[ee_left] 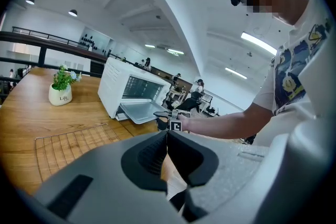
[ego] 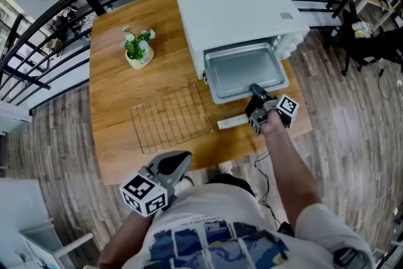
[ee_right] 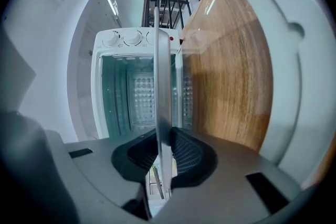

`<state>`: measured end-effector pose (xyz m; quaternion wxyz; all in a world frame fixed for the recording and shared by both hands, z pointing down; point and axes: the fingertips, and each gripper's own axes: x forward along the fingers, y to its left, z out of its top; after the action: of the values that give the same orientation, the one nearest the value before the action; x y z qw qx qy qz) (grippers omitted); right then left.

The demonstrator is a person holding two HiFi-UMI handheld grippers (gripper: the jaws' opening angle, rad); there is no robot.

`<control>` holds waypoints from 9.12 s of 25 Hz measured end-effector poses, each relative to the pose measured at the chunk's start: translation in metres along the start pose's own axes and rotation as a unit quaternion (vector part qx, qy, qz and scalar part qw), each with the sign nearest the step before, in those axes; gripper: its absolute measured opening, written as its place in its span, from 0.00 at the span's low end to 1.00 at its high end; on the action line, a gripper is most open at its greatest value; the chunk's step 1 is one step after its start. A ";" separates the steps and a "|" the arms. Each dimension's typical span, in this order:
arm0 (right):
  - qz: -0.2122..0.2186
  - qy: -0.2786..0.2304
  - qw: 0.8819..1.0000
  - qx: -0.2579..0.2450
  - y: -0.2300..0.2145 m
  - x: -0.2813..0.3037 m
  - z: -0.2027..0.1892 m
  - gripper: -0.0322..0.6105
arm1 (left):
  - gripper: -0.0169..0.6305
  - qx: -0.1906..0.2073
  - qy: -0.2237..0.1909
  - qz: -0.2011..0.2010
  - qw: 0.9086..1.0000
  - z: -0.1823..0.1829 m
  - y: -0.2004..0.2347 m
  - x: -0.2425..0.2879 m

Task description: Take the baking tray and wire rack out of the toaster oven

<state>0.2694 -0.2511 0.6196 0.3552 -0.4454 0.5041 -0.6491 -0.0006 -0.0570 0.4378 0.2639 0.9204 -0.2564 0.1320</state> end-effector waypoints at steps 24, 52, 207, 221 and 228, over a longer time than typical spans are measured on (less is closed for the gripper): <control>-0.006 -0.019 1.000 -0.007 -0.007 -0.054 -0.025 0.14 | 0.03 0.012 0.005 -0.032 0.999 -0.015 -0.017 -0.023; 0.021 -0.027 0.999 -0.010 0.017 -0.085 -0.157 0.14 | 0.03 0.010 -0.007 -0.066 0.998 -0.054 -0.027 -0.100; -0.175 0.240 0.812 -0.502 -0.001 -0.124 -0.394 0.18 | 0.03 0.030 -0.033 -0.066 0.997 -0.087 -0.004 -0.184; -0.015 0.247 0.742 -0.623 0.066 -0.248 -0.352 0.16 | 0.03 0.002 -0.028 -0.037 0.999 -0.076 -0.058 -0.133; 0.023 0.235 0.717 -0.655 0.082 -0.290 -0.321 0.10 | 0.03 0.000 -0.031 -0.013 0.999 -0.073 -0.101 -0.105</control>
<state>0.0719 0.1015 0.4460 -0.1407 -0.3878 0.8809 -0.2321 -0.0408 0.0995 0.4162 0.2577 0.9272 -0.2528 0.0997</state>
